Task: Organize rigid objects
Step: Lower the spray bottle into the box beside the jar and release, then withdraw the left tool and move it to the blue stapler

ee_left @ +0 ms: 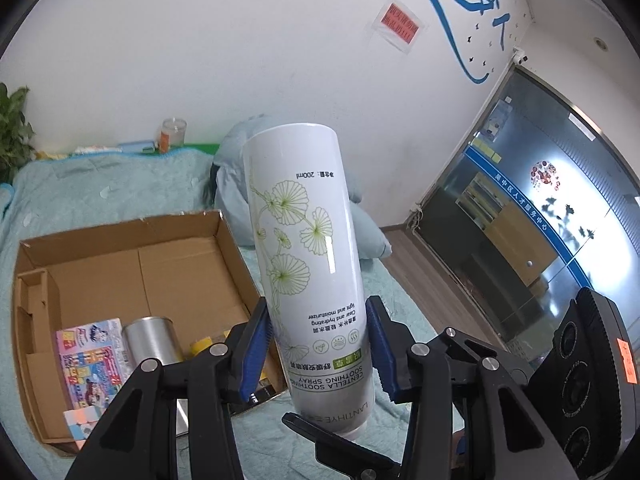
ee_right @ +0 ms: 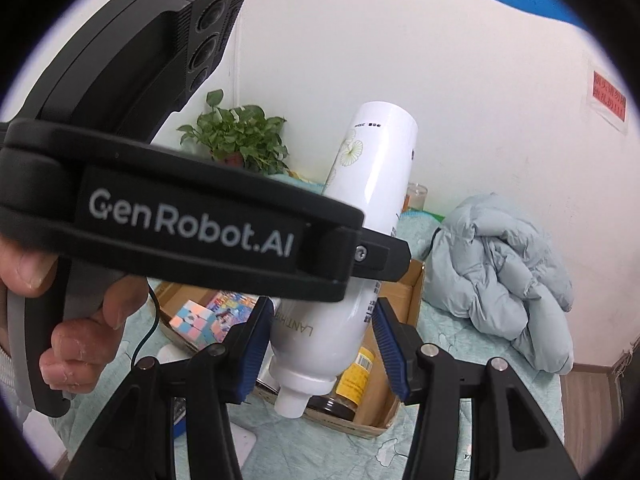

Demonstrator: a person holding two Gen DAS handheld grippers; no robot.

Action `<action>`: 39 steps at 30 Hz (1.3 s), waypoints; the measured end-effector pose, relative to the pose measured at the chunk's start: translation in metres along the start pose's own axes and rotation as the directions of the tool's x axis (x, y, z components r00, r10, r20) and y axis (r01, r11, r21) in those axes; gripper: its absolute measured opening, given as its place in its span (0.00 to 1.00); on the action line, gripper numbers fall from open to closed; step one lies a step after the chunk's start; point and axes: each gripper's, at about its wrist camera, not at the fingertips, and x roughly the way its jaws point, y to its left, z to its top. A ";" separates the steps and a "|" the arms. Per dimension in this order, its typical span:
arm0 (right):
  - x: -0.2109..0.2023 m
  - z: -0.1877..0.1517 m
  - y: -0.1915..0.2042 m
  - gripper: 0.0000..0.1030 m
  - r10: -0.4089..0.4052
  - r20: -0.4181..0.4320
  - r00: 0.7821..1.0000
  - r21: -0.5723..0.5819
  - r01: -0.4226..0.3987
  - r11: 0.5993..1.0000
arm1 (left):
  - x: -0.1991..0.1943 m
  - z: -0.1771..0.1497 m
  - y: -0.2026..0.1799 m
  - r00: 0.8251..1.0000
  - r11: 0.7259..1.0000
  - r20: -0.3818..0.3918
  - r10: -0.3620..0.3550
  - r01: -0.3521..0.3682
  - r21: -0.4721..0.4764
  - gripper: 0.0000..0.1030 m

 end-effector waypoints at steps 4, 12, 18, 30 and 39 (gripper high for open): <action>0.026 -0.012 -0.018 0.49 -0.008 -0.044 0.999 0.010 0.008 1.000 | 0.042 0.002 0.017 0.999 0.999 -0.050 -0.011 0.010 -0.038 0.42; 0.092 -0.049 -0.053 0.48 0.023 -0.164 0.986 0.070 -0.012 0.997 | 0.147 -0.010 0.066 0.981 0.988 -0.190 -0.032 0.003 -0.151 0.42; 0.134 -0.079 -0.064 0.46 0.043 -0.236 0.971 0.106 -0.018 0.994 | 0.212 -0.032 0.106 0.959 0.973 -0.282 -0.041 -0.026 -0.229 0.42; 0.146 -0.104 -0.073 0.44 -0.002 -0.327 0.945 0.205 0.073 0.976 | 0.229 -0.058 0.105 0.946 0.979 -0.325 -0.022 -0.047 -0.201 0.50; 0.069 -0.116 -0.010 0.91 -0.199 -0.167 0.966 0.072 0.213 0.974 | 0.013 -0.133 0.076 0.938 0.960 0.211 0.274 -0.280 -0.004 1.00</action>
